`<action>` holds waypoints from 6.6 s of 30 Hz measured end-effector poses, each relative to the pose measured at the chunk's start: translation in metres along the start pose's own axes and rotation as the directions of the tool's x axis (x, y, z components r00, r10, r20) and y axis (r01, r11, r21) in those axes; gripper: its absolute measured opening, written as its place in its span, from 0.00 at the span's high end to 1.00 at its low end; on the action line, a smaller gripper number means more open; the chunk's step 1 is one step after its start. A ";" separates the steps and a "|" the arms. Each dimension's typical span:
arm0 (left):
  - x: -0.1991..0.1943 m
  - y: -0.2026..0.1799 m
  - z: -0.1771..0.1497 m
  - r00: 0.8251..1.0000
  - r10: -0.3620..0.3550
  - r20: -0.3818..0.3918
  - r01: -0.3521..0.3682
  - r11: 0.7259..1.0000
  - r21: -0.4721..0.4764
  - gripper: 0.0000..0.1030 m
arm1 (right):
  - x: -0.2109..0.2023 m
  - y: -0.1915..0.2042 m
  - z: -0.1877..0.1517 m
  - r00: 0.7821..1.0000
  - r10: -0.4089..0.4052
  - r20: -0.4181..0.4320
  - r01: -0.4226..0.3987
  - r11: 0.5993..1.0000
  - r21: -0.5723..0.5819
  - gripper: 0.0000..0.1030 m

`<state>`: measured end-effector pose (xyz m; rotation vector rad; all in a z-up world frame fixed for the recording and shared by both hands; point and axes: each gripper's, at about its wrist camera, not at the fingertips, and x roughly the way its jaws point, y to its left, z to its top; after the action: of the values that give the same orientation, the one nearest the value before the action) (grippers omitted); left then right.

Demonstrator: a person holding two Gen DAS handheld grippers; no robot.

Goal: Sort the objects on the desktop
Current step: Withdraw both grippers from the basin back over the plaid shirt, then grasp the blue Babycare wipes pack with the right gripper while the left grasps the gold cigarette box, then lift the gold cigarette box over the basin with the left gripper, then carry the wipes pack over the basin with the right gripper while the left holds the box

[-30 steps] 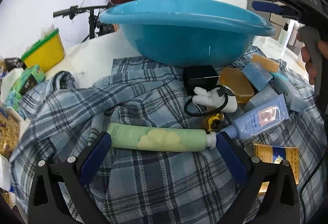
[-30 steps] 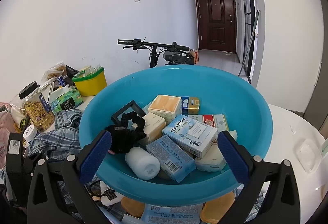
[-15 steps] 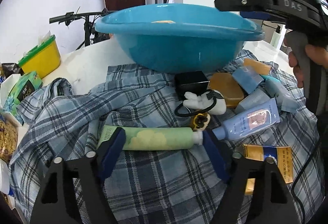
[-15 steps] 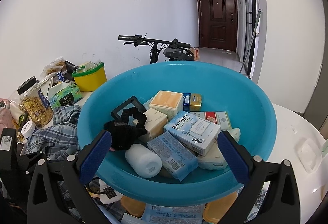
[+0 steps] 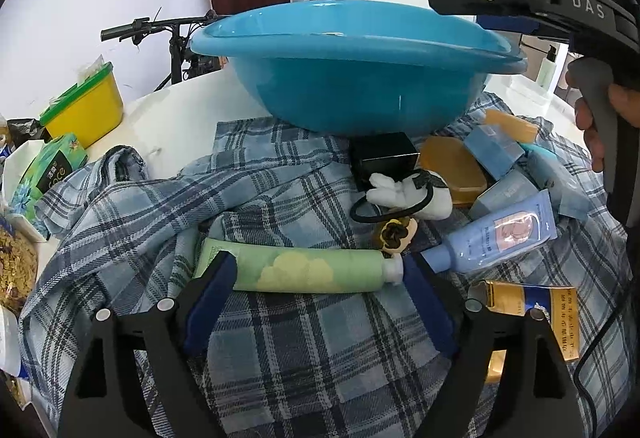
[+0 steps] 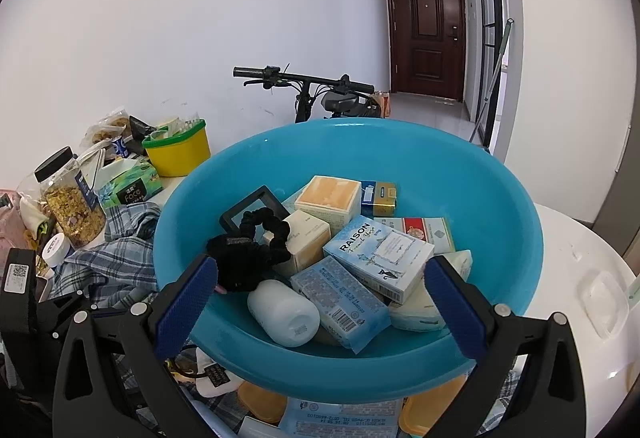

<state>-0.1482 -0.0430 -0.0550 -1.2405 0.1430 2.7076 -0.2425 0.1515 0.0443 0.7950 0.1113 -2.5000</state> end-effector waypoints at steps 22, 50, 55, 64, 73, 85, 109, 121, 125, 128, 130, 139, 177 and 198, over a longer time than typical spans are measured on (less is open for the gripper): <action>-0.009 0.001 -0.002 0.999 0.030 0.017 -0.030 1.000 -0.001 0.13 | -0.071 -0.039 -0.076 0.981 0.072 -0.182 -0.078 0.997 -0.029 0.00; -0.029 -0.001 -0.002 0.998 -0.015 0.063 0.017 0.999 -0.028 0.13 | -0.053 -0.039 -0.124 0.940 -0.161 -0.300 0.236 0.942 0.237 0.55; -0.032 -0.005 -0.003 0.997 -0.024 0.078 0.025 1.000 -0.014 0.13 | -0.071 -0.044 -0.126 0.950 -0.165 -0.266 0.219 0.958 0.186 0.56; -0.061 -0.032 -0.015 0.984 -0.143 0.110 0.137 0.988 0.065 0.13 | -0.087 -0.048 -0.133 0.974 -0.128 -0.187 0.164 0.968 0.192 0.56; -0.065 -0.104 -0.029 0.978 -0.206 0.026 0.195 0.956 0.220 0.13 | -0.091 -0.060 -0.139 0.990 -0.056 -0.130 0.088 0.963 0.255 0.56; -0.039 -0.116 -0.027 0.988 -0.140 -0.061 0.150 0.967 0.206 0.13 | -0.094 -0.067 -0.140 0.995 -0.007 -0.100 0.037 0.953 0.302 0.56; -0.026 -0.092 -0.027 0.976 -0.204 -0.077 0.210 0.975 0.078 0.12 | -0.095 -0.067 -0.141 0.996 0.003 -0.091 0.024 0.953 0.302 0.56; -0.062 -0.089 -0.018 0.972 -0.230 0.049 0.228 0.972 0.049 0.16 | -0.097 -0.064 -0.139 0.997 0.015 -0.074 0.007 0.956 0.292 0.56; -0.079 -0.088 -0.013 0.972 -0.217 0.087 0.212 0.976 0.056 0.16 | -0.097 -0.064 -0.139 0.997 0.016 -0.075 0.006 0.957 0.289 0.56; -0.095 -0.087 -0.003 0.968 -0.209 0.138 0.202 0.978 0.060 0.16 | -0.096 -0.065 -0.139 0.997 0.017 -0.075 0.006 0.957 0.290 0.56; -0.103 -0.084 0.008 0.967 -0.189 0.172 0.181 0.982 0.061 0.16 | -0.097 -0.065 -0.139 0.997 0.017 -0.075 0.005 0.957 0.291 0.56; -0.123 -0.058 0.085 0.941 -0.091 0.326 0.092 0.996 0.013 0.16 | -0.097 -0.065 -0.139 0.997 0.024 -0.075 -0.001 0.956 0.293 0.56; -0.037 -0.012 0.136 0.949 -0.014 0.316 0.042 0.996 -0.081 0.16 | -0.129 -0.041 -0.051 0.996 -0.056 0.065 0.047 0.989 0.138 0.56; -0.035 0.020 0.135 0.952 0.063 0.299 -0.011 0.985 -0.171 0.15 | -0.004 -0.026 0.042 0.999 0.049 0.015 -0.050 0.998 0.035 0.56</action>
<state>-0.2295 -0.0454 0.0603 -0.8455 -0.1033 2.9532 -0.2745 0.1665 0.0790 0.7847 0.0422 -2.4667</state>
